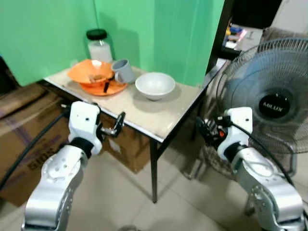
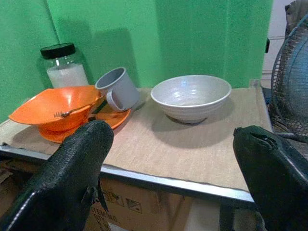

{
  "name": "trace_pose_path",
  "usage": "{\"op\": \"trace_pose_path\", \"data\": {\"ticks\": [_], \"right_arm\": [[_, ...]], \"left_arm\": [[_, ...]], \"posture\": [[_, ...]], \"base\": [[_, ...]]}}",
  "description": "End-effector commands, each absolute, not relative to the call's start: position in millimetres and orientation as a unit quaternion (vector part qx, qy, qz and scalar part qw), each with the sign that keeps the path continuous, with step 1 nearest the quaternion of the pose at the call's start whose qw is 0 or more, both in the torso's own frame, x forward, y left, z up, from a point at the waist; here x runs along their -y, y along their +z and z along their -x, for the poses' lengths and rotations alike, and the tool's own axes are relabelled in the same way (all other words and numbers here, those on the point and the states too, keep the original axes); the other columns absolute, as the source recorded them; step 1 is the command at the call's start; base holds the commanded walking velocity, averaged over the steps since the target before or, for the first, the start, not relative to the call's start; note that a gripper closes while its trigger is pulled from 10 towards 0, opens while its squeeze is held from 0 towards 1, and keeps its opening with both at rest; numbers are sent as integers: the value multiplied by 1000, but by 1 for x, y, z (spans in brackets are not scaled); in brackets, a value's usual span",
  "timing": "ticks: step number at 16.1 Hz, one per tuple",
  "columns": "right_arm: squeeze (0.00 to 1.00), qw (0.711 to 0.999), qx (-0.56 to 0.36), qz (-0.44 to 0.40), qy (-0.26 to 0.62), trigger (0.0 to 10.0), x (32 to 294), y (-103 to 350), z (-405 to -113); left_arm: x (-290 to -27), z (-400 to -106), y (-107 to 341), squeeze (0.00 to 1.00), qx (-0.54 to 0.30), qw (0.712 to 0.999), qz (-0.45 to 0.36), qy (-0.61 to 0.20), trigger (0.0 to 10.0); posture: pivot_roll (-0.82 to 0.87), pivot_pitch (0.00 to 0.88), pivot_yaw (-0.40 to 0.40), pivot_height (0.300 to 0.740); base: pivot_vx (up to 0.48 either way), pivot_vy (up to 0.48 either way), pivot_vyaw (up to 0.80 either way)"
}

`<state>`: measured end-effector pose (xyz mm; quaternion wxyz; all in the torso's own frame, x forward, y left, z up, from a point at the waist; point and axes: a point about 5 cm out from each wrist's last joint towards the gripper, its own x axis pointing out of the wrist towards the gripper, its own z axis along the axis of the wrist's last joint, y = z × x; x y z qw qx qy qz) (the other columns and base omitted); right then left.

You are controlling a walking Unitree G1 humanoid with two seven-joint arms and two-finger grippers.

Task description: Setting the table

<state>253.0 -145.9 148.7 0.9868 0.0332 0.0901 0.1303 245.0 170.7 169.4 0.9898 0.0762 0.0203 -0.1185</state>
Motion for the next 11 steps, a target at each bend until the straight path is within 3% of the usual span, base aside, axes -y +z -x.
{"op": "trace_pose_path", "data": {"ticks": [1,4,8,11], "right_arm": [[0,990,-84,-29,111,10000,153,149,-255],[0,989,-67,-39,125,10000,151,151,-254],[0,987,-60,-33,144,10000,146,153,-257],[0,985,-57,-34,156,10000,143,153,-259]], "left_arm": [[-170,-246,167,0,-23,989,-75,-127,10000],[-168,-242,165,0,-24,988,-71,-135,10000],[-166,-239,164,0,-25,987,-67,-142,10000],[-166,-238,163,0,-28,987,-67,-144,10000]], "posture": [[175,0,11,740],[179,0,4,740],[188,0,-6,740],[195,0,-16,740]], "base": [[322,0,0],[322,0,0],[325,0,800],[322,0,0]]}}
